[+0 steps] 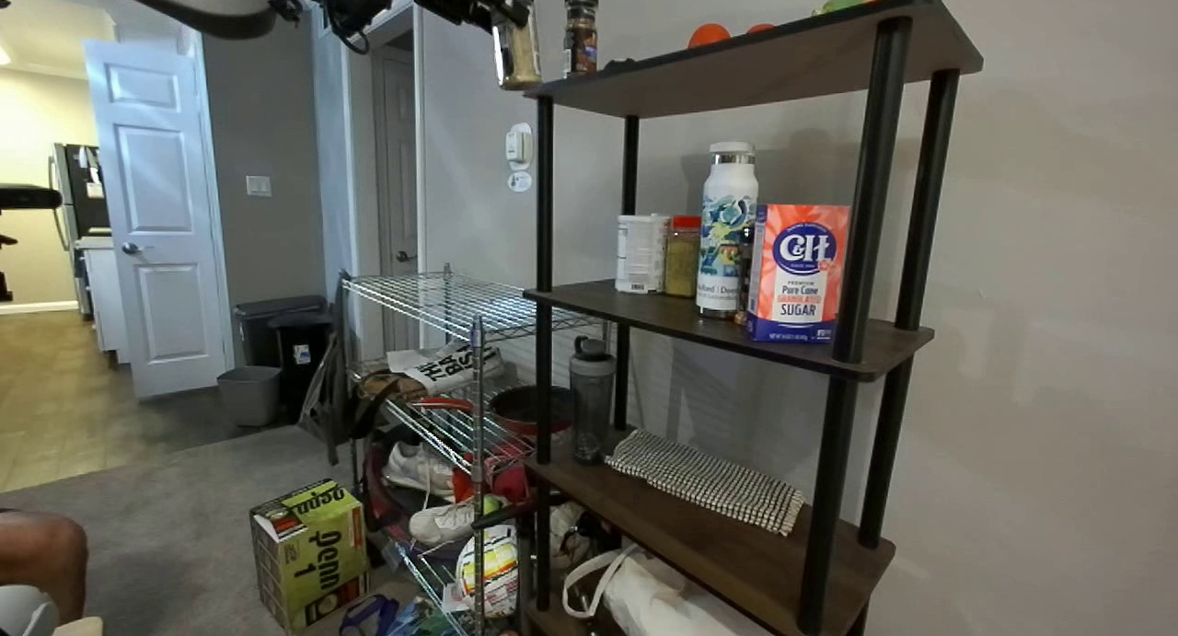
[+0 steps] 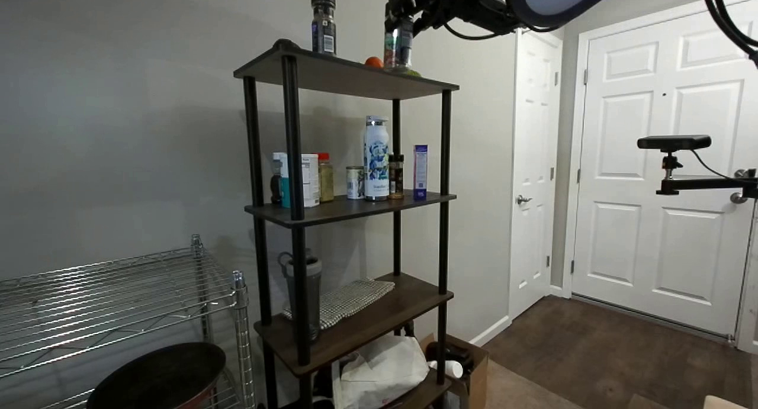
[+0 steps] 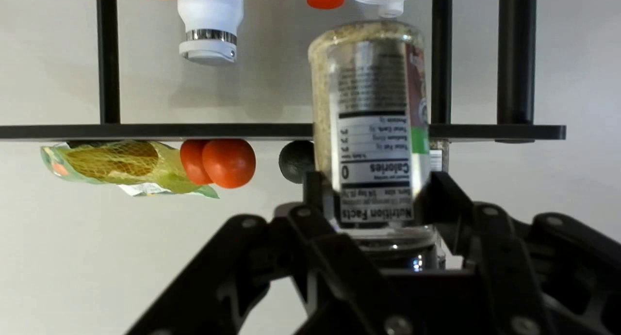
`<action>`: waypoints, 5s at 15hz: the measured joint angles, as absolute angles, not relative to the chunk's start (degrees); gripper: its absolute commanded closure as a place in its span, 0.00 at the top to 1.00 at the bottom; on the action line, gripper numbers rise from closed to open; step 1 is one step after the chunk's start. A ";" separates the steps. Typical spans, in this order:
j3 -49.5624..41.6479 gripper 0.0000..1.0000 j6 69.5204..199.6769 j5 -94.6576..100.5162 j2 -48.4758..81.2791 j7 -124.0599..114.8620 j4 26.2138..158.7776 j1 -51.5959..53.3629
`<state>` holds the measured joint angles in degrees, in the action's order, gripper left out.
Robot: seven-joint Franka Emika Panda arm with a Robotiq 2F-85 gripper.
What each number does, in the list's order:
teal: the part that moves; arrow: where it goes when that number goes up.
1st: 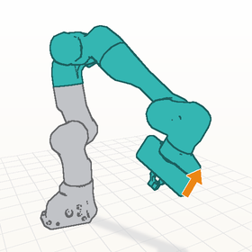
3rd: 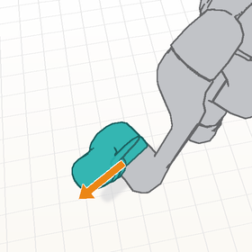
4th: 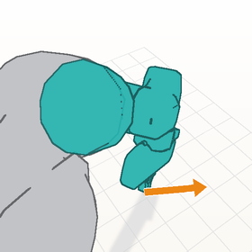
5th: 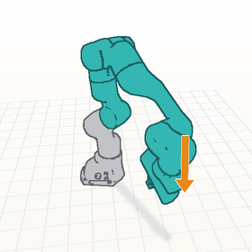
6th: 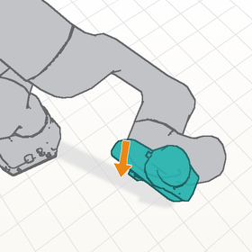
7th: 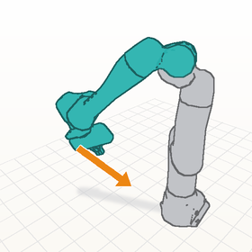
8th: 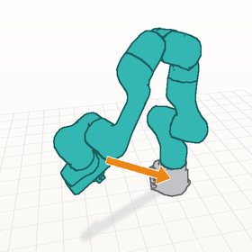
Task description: Remove the spice shaker from the second shelf and put it on the first shelf to the left
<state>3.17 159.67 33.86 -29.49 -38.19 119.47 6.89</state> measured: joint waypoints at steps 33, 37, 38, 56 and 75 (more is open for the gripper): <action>12.45 0.31 141.81 28.52 -0.63 -33.83 79.38 0.61; 12.42 0.31 141.66 28.52 1.07 -33.83 77.65 0.61; 12.40 0.31 141.65 28.52 1.47 -33.83 77.18 0.60; 11.47 0.95 141.47 28.52 5.11 -33.96 73.04 0.52; 10.10 1.00 143.00 28.48 3.34 -34.04 77.70 0.22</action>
<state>10.10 143.00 28.48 3.34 -34.04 77.70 0.22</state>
